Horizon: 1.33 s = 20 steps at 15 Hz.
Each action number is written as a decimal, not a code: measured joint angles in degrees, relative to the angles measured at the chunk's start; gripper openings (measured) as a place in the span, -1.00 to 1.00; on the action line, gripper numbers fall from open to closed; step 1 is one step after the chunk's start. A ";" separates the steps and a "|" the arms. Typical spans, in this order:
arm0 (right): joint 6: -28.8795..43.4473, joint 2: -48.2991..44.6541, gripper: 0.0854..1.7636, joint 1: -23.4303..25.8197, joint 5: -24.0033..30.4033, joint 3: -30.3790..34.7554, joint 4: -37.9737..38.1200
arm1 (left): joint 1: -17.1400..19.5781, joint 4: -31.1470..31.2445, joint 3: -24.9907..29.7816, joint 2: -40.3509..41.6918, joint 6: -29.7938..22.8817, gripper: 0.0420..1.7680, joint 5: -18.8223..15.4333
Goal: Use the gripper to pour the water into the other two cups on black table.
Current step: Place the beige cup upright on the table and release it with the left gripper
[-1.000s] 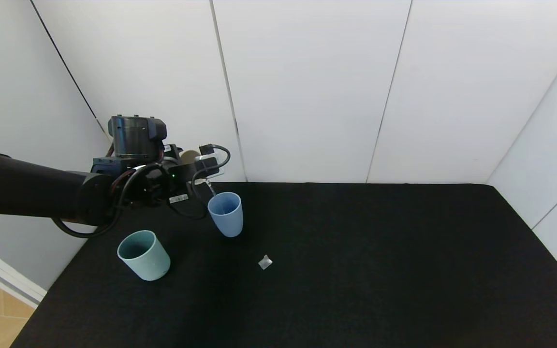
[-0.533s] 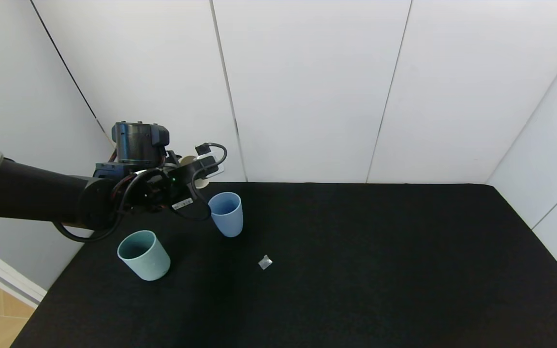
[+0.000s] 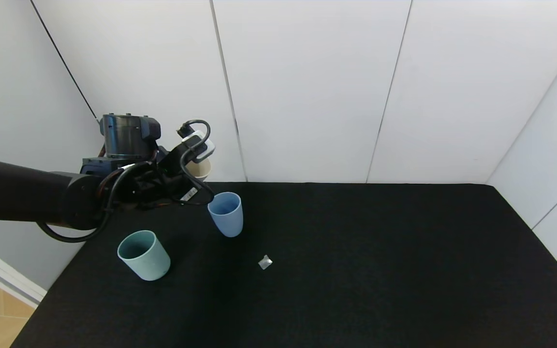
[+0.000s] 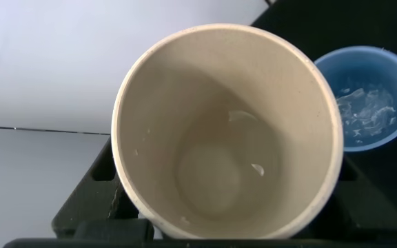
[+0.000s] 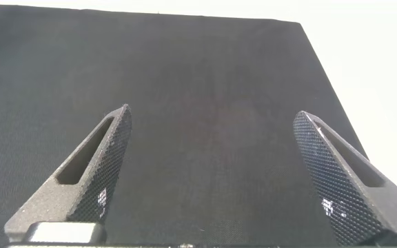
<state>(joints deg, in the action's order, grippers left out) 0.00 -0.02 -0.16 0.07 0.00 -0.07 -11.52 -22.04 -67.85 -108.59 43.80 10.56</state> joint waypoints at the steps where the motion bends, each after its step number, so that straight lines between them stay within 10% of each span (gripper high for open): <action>1: 0.00 0.00 0.94 0.00 0.00 0.00 0.00 | 0.00 0.00 -0.28 0.46 -1.50 0.42 -0.87; 7: 0.00 0.00 0.94 0.00 0.00 0.00 0.00 | -1.79 0.07 -0.45 4.79 -10.62 0.42 -7.14; 20: 0.00 0.00 0.94 0.02 0.00 0.00 0.00 | -19.09 -8.80 19.48 12.64 -32.17 0.42 -6.40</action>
<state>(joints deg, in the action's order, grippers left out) 0.00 -0.02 -0.13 0.07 0.00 -0.07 -30.61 -30.84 -48.37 -95.95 11.63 4.16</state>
